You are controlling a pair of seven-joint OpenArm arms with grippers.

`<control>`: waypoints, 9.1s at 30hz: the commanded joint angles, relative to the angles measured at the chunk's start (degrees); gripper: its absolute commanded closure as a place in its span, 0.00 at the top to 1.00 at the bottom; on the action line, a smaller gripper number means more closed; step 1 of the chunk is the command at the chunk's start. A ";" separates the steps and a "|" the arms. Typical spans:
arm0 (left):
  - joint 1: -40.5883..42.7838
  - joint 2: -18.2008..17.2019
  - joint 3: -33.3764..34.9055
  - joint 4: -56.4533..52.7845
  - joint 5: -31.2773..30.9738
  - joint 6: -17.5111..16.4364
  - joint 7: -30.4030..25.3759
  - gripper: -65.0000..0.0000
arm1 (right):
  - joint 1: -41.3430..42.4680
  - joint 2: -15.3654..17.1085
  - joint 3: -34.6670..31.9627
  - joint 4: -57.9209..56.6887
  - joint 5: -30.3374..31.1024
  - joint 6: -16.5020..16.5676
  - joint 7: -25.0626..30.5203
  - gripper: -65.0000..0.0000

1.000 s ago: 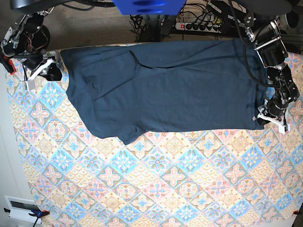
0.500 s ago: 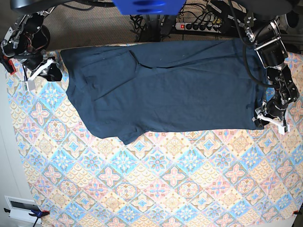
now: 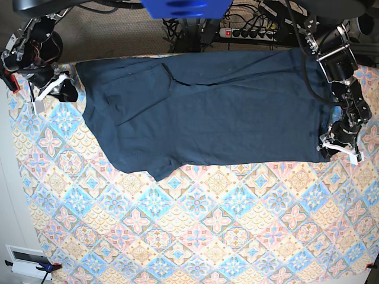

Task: Layout the t-shirt on the table in an organized manner, then fold the t-shirt properly
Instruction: 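Release the hem corner and grasp the shirt's side edge with the left gripper, then grasp the shirt's side edge near the sleeve with the right gripper, then fold the side edge over toward the collar edge with both grippers, then regrasp the folded strip's end with the right gripper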

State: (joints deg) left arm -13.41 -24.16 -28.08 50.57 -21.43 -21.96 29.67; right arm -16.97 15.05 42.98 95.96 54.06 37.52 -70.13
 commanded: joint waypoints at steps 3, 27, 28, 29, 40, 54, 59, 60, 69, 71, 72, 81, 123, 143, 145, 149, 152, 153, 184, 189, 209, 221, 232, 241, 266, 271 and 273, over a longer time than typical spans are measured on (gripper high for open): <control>0.35 0.21 0.69 -0.06 0.20 -3.76 4.57 0.45 | 0.14 0.91 0.32 1.14 1.10 0.24 0.90 0.22; 6.68 -1.11 2.54 12.42 -10.53 -6.13 4.92 0.00 | 9.02 1.00 -0.04 -1.06 -4.79 0.24 0.90 0.22; 6.68 -1.11 2.54 12.42 -10.61 -6.13 4.92 0.00 | 10.16 1.00 -0.92 -1.15 -5.76 0.24 0.90 0.22; 6.77 -1.11 2.54 12.51 -10.61 -6.13 4.92 0.00 | 11.48 1.00 -2.76 -1.15 -6.81 0.24 0.90 0.22; 11.26 -1.02 2.54 20.16 -10.70 -6.13 5.19 0.00 | 28.71 2.93 -18.59 -3.70 -23.69 0.33 2.57 0.22; 13.37 -1.02 2.45 20.16 -10.79 -6.13 4.92 0.00 | 36.27 7.41 -40.92 -27.52 -25.80 0.50 17.95 0.37; 13.37 -1.02 2.45 20.16 -10.79 -6.13 4.92 0.00 | 36.53 7.41 -41.36 -31.74 -25.80 0.50 21.03 0.37; 13.37 -1.02 2.45 20.16 -10.79 -6.13 4.92 0.00 | 36.53 7.41 -41.36 -32.62 -26.06 0.50 21.64 0.37; 13.45 -0.94 2.45 20.16 -10.79 -6.13 4.92 0.00 | 38.91 7.41 -41.44 -39.13 -26.15 0.50 26.74 0.37; 13.45 -0.94 2.45 20.16 -10.79 -6.13 4.92 0.00 | 38.91 7.41 -41.44 -40.62 -26.15 0.50 27.71 0.37; 13.45 -0.94 2.45 20.16 -10.79 -6.13 4.92 0.00 | 38.91 7.41 -41.44 -40.97 -26.15 0.50 28.33 0.37; 13.45 -0.94 2.45 20.16 -10.79 -6.13 4.92 0.00 | 38.73 7.41 -41.53 -42.47 -25.89 1.30 28.77 0.37; 16.53 -1.38 -4.76 20.25 -18.70 -6.13 4.92 0.00 | 21.50 7.41 -25.79 -13.37 -13.76 2.48 16.19 0.00; 28.57 1.44 -15.40 35.98 -20.37 -6.22 5.54 0.00 | 6.73 7.41 -13.14 2.10 -13.67 2.48 10.13 0.00; 30.07 1.44 -16.28 35.98 -20.81 -6.22 5.54 0.00 | 5.50 7.41 -13.14 2.72 -12.52 2.48 10.13 0.00; 32.97 1.09 -17.24 35.98 -25.21 -6.22 5.54 0.00 | 2.69 7.41 -13.05 2.72 -7.34 2.48 10.13 0.00; 35.34 1.00 -17.33 35.98 -27.84 -6.22 5.54 0.00 | 1.72 7.41 -13.05 2.72 -6.72 2.48 10.13 0.00; 35.96 1.00 -17.33 35.98 -28.11 -6.22 5.54 0.00 | 1.19 7.41 -13.05 2.72 -6.72 2.48 10.13 0.00; 41.32 1.00 -6.52 35.98 -11.49 -5.96 5.54 0.30 | -4.43 7.41 -12.96 3.33 -11.65 2.48 10.30 0.19; 41.23 1.00 -6.96 35.98 -16.59 -6.04 5.54 0.32 | -4.43 7.33 -9.09 9.05 -11.65 2.48 10.22 0.21; 38.60 1.00 -13.38 35.98 -29.87 -6.04 15.03 0.32 | 9.37 7.06 -23.77 12.92 -14.72 2.48 10.22 0.22; 38.60 1.00 -13.38 35.98 -29.87 -6.04 14.94 0.32 | 13.15 7.15 -32.65 2.19 -22.11 2.48 10.66 0.37; 38.60 1.00 -13.38 35.98 -29.87 -6.04 14.77 0.32 | 17.46 7.15 -35.64 -3.44 -22.11 2.48 10.74 0.37; 38.51 1.00 -13.38 35.98 -29.78 -6.04 14.77 0.32 | 17.37 7.15 -39.33 -7.30 -22.11 2.48 12.33 0.36; 38.51 1.00 -13.38 35.72 -29.69 -6.04 14.68 0.32 | 13.24 7.24 -31.07 -4.31 -7.69 2.48 12.24 0.09; 38.51 1.00 -13.38 35.72 -29.69 -6.04 14.68 0.32 | 13.32 7.24 -31.07 -4.31 -7.69 2.48 12.33 0.23; 38.51 1.00 -13.38 35.72 -29.69 -6.04 14.68 0.32 | 13.32 7.24 -31.07 -4.31 -7.69 2.48 12.33 0.32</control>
State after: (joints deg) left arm 25.10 -22.04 -40.93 85.58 -50.33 -27.66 45.47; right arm -4.45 21.41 11.42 90.76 45.28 39.86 -58.96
